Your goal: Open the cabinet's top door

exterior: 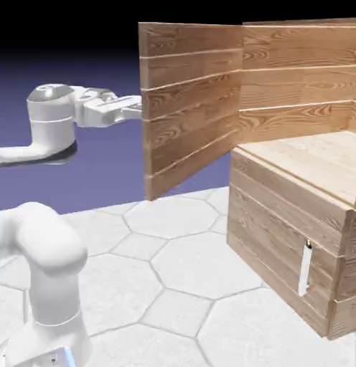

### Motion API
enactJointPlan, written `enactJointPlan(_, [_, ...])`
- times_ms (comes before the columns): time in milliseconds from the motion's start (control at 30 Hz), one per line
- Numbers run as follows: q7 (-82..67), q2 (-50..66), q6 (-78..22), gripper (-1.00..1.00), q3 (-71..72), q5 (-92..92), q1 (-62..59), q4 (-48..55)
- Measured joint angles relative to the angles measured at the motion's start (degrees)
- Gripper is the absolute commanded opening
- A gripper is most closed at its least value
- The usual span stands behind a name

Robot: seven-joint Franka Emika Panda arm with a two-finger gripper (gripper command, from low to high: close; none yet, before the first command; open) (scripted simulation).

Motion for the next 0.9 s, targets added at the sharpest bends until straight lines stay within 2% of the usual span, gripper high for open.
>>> enactJointPlan(200, [1.2, 6.1, -11.6, -1.0, 12.5, 8.9, -7.0, 10.1])
enactJointPlan(467, [1.7, 12.0, -25.9, -1.0, 27.8, 16.9, -22.1, 26.6])
enactJointPlan(900, [-3.1, 11.1, -43.1, -1.0, 45.5, 23.6, -48.9, 53.2])
